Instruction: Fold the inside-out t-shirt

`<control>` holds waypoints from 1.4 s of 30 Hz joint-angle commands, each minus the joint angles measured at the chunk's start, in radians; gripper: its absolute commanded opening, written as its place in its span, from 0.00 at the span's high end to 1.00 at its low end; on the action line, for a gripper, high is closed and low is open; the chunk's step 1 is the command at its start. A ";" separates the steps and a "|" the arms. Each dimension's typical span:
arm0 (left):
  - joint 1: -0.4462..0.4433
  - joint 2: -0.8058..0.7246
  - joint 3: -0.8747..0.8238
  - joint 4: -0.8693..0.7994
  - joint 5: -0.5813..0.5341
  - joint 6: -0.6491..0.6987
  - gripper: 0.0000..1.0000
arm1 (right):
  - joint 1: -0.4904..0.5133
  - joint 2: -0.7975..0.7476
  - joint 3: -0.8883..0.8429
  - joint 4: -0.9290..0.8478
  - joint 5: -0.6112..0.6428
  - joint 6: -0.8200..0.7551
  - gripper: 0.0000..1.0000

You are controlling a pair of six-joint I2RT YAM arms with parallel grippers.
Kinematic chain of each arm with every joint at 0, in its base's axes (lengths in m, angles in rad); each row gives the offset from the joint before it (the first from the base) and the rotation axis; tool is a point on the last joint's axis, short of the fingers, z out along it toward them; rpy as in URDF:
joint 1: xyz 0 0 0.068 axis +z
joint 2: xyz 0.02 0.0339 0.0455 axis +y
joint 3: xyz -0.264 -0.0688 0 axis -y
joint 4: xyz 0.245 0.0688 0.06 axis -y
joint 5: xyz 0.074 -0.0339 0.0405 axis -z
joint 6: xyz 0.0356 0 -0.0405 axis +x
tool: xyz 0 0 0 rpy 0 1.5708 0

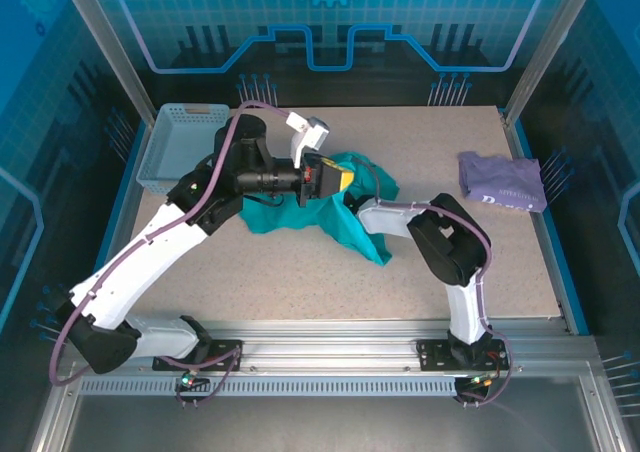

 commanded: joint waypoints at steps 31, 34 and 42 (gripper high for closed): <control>0.407 0.083 -0.329 0.032 -0.627 -0.147 1.00 | -0.164 -0.587 -0.105 -0.013 -0.884 -0.067 1.00; 0.434 0.143 -0.361 0.031 -0.654 -0.162 1.00 | -0.189 -0.630 -0.038 -0.058 -0.919 -0.112 1.00; 0.487 0.161 -0.606 0.250 -0.461 -0.254 0.97 | -0.283 -0.699 -0.140 0.039 -1.013 -0.088 1.00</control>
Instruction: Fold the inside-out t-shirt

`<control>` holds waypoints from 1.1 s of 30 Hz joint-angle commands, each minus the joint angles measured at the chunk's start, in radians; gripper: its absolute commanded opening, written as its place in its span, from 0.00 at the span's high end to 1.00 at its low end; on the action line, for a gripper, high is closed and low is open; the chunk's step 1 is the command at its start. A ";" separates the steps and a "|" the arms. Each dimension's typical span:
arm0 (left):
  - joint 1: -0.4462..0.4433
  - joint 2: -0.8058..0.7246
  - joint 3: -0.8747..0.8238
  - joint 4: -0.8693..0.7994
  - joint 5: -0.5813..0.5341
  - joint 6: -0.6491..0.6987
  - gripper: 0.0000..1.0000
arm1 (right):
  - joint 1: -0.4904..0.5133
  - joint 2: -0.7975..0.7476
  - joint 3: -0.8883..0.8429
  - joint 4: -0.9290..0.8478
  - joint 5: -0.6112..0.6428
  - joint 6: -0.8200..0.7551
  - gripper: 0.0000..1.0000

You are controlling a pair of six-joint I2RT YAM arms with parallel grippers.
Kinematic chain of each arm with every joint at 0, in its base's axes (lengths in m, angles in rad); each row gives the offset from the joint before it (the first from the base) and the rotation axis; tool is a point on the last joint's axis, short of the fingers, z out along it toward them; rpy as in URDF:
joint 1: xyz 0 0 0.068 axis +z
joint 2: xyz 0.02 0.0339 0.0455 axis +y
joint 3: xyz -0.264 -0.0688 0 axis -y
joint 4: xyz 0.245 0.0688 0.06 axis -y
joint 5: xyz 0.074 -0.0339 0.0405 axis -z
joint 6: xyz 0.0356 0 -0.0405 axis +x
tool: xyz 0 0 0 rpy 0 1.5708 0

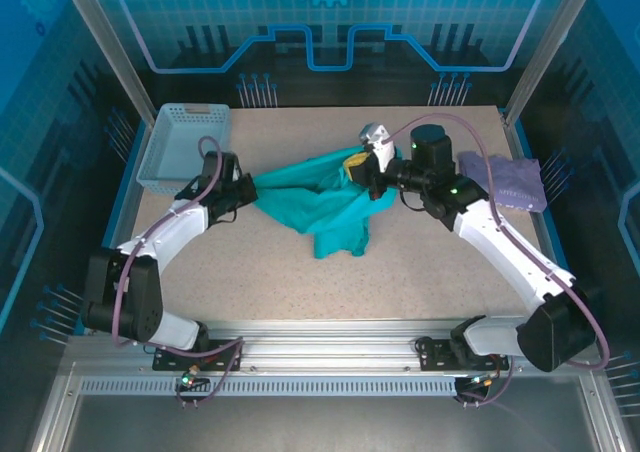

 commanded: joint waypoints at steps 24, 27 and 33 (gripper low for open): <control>-0.360 0.002 -0.129 0.378 0.366 -0.003 0.44 | -0.045 0.085 0.126 0.093 -0.043 0.176 1.00; -0.427 -0.004 -0.189 0.480 0.313 -0.025 0.44 | -0.042 0.125 0.230 0.154 -0.083 0.300 1.00; -0.454 -0.015 -0.249 0.547 0.217 -0.030 0.44 | -0.050 0.058 0.210 0.140 -0.110 0.324 1.00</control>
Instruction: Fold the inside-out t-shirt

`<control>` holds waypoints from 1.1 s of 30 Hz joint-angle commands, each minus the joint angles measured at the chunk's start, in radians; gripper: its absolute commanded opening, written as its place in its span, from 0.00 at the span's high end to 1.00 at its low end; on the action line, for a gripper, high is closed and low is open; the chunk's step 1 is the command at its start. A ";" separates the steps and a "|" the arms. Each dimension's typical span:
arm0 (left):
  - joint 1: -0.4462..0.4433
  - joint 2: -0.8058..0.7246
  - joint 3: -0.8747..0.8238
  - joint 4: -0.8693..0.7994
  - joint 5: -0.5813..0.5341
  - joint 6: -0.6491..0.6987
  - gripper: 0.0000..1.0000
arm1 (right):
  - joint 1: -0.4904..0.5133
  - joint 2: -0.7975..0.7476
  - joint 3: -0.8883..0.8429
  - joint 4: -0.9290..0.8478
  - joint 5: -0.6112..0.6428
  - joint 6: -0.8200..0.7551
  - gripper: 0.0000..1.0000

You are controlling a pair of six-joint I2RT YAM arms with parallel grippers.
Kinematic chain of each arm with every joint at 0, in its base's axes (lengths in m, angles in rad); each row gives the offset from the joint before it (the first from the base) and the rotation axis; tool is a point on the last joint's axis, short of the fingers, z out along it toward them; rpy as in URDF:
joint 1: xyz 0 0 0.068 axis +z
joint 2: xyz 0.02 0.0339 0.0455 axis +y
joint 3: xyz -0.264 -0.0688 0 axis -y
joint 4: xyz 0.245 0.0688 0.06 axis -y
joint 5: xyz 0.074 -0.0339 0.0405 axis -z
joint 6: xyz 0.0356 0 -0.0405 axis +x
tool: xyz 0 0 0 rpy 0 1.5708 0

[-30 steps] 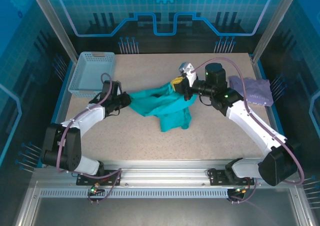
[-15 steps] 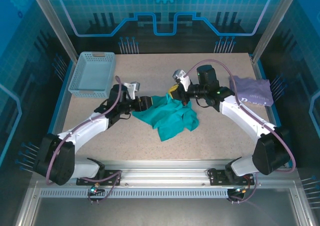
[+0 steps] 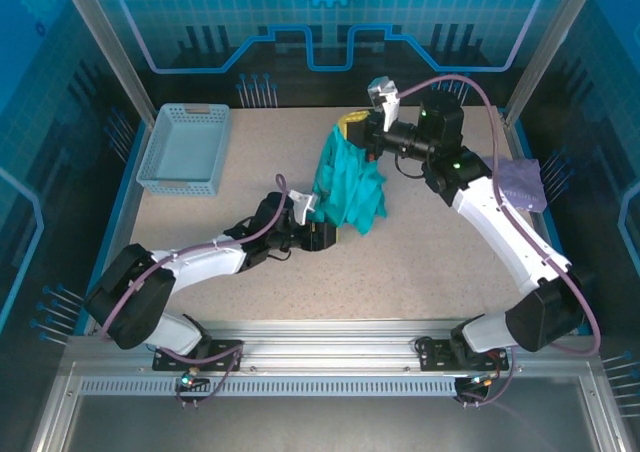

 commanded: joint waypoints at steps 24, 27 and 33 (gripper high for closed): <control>-0.015 0.023 0.105 -0.012 0.048 -0.122 0.38 | -0.071 -0.146 -0.469 0.006 -0.006 -0.023 1.00; -0.015 0.074 0.114 0.009 0.021 -0.125 0.50 | -0.072 -0.154 -0.465 0.004 -0.003 -0.020 1.00; 0.022 0.152 0.098 0.139 0.020 -0.150 0.93 | -0.100 -0.196 -0.397 0.001 -0.030 0.029 1.00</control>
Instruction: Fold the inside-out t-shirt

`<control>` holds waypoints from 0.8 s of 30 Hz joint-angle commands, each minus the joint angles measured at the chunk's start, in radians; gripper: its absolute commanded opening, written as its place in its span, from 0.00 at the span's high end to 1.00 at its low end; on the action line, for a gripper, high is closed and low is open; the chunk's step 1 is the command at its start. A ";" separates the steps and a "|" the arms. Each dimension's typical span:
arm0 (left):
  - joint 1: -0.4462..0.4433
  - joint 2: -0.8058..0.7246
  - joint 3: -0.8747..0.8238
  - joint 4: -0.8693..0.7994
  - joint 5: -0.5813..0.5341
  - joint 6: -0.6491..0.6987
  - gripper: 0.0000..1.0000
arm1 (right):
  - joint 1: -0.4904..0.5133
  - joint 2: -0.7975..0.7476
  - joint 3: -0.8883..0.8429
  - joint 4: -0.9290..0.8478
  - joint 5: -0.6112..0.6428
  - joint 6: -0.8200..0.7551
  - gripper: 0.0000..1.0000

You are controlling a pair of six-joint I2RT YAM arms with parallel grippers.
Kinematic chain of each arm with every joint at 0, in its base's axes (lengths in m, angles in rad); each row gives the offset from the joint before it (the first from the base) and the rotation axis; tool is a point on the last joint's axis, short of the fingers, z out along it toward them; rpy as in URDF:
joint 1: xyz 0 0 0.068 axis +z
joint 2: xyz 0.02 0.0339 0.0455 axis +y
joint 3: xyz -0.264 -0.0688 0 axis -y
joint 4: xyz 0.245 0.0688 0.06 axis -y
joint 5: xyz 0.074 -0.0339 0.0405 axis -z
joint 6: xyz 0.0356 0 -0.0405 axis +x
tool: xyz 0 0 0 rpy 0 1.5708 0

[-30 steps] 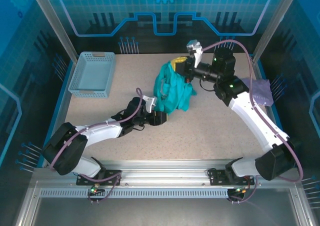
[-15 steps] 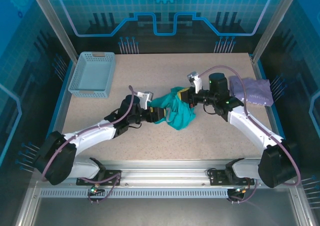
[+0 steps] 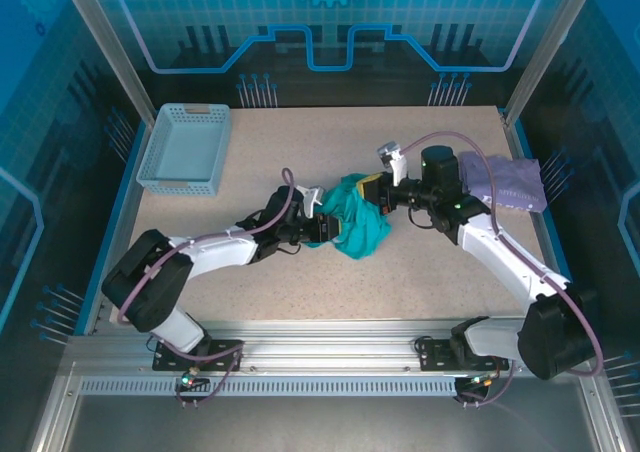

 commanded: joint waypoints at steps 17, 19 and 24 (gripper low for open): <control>0.168 -0.186 -0.290 0.129 -0.139 0.052 1.00 | -0.100 -0.133 -0.101 0.006 -0.052 0.067 1.00; 0.168 -0.224 -0.320 0.094 -0.183 0.075 1.00 | -0.099 -0.139 -0.140 -0.020 -0.031 0.055 1.00; 0.136 -0.315 -0.318 -0.044 -0.251 0.164 0.82 | -0.100 -0.162 -0.216 -0.043 -0.013 0.057 1.00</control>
